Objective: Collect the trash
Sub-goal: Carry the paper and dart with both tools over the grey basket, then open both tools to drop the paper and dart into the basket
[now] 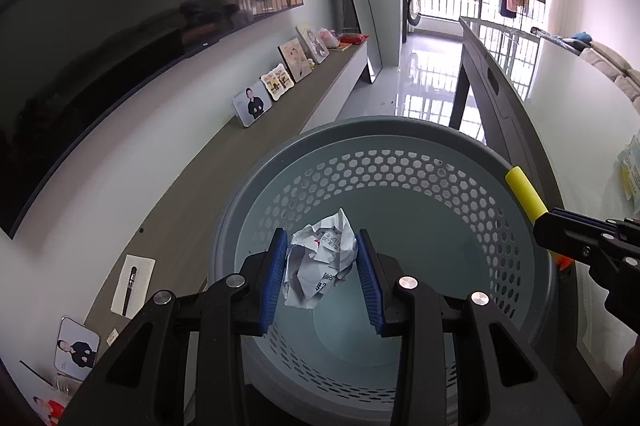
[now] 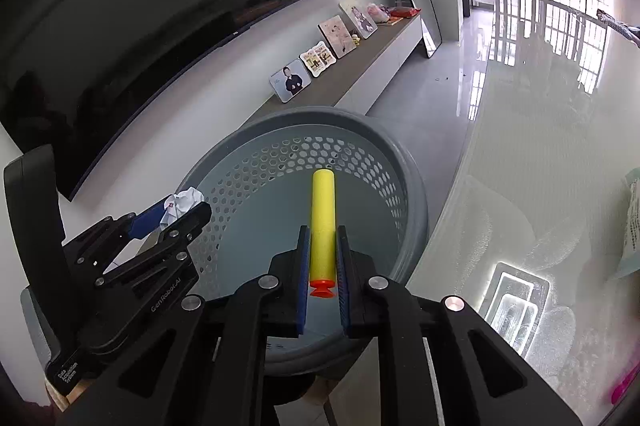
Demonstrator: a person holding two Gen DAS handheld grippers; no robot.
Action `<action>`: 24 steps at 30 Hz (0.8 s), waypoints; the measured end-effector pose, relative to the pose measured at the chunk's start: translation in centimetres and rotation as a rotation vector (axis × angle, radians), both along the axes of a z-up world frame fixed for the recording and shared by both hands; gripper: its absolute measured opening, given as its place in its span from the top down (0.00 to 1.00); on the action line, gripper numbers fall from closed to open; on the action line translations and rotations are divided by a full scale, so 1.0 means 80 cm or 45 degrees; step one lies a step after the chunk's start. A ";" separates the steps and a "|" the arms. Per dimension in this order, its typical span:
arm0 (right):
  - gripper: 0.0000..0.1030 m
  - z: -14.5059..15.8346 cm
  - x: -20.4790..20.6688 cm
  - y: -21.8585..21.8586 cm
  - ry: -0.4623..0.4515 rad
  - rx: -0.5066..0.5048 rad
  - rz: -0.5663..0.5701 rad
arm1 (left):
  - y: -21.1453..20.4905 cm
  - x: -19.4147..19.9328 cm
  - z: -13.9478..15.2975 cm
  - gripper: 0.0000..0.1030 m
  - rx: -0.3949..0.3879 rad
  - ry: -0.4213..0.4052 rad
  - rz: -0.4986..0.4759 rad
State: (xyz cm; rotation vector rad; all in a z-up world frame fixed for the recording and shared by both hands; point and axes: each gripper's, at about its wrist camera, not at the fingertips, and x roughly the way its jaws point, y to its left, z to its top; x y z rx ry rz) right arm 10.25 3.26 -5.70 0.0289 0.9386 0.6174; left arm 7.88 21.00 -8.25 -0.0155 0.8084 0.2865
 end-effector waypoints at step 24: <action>0.67 -0.014 0.000 0.005 0.005 -0.002 -0.021 | 0.016 0.005 -0.005 0.35 -0.092 0.001 0.006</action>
